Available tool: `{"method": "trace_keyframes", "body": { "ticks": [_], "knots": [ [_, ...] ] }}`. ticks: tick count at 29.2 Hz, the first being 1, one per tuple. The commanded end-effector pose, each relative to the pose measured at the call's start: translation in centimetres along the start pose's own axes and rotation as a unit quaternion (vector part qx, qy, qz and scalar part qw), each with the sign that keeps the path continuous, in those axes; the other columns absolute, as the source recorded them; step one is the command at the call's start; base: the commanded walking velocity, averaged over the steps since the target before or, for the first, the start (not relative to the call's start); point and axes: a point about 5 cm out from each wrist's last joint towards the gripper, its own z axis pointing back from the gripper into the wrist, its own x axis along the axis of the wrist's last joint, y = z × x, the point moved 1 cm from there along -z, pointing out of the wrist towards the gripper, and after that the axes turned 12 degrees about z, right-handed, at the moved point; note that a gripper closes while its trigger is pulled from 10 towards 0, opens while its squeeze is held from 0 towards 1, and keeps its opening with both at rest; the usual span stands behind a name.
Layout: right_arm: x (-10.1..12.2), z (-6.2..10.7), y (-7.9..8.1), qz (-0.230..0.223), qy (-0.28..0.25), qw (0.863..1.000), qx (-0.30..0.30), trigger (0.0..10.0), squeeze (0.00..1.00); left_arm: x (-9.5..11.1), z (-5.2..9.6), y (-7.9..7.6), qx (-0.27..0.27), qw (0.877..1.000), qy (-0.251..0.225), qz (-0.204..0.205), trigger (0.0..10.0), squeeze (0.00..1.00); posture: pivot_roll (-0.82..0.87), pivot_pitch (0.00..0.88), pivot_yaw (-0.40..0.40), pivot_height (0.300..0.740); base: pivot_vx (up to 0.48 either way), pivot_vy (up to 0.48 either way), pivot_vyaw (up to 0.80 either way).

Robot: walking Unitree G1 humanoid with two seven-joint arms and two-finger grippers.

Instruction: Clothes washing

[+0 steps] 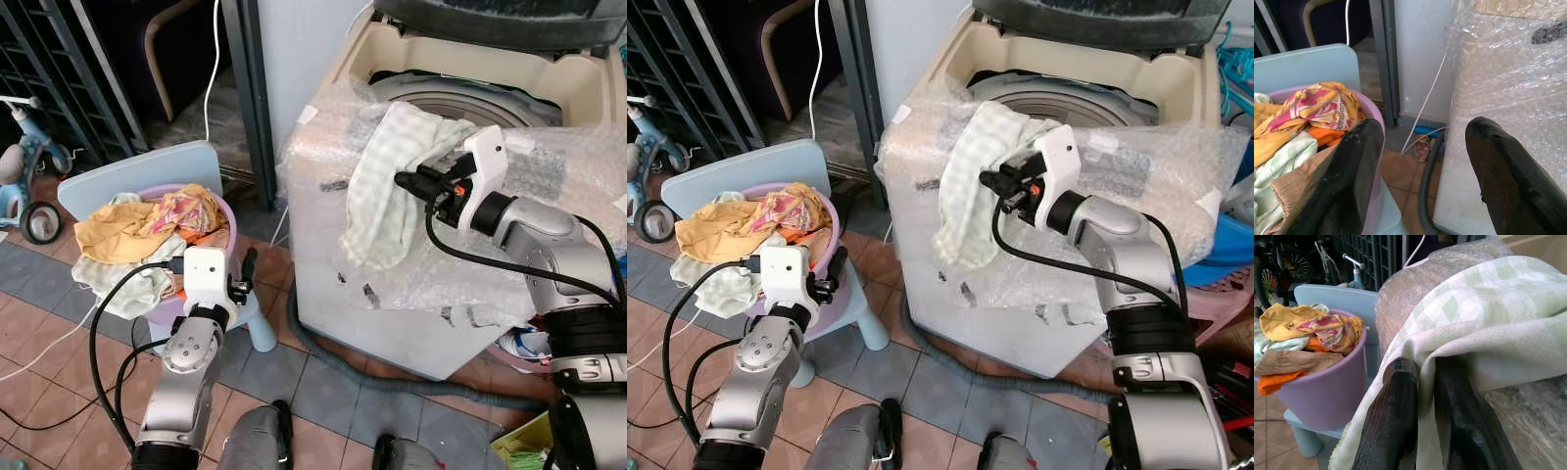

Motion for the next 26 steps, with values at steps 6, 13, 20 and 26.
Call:
{"method": "trace_keyframes", "body": {
  "ticks": [6, 13, 20, 26],
  "knots": [
    [1.4, 3.0, -4.9, 0.045, -0.005, 0.993, -0.112, 10.0, 1.00, 0.0, -0.1, 0.2, 0.001, 1.000, 0.003, -0.006, 10.0, 0.00, -0.03, 0.056, 0.054, 0.740, 0.000, 0.000, 0.00],
    [-4.3, 6.2, -3.0, 0.035, 0.147, 0.988, -0.015, 10.0, 1.00, -0.1, 0.0, 0.2, 0.001, 1.000, 0.007, -0.004, 10.0, 0.00, -0.04, 0.059, 0.053, 0.740, 0.000, 0.000, 0.00],
    [-6.3, 7.2, -1.1, 0.004, 0.152, 0.988, 0.005, 10.0, 1.00, -0.2, -0.1, 0.2, -0.003, 1.000, 0.009, -0.006, 10.0, 0.00, -0.05, 0.058, 0.061, 0.740, 0.000, 0.000, 0.00],
    [-3.3, 6.8, -5.7, 0.030, 0.065, 0.976, -0.207, 10.0, 1.00, -0.2, -0.2, 0.3, -0.003, 1.000, 0.009, -0.008, 10.0, 0.00, -0.05, 0.055, 0.063, 0.740, 0.000, 0.000, 0.00]
  ]
}}
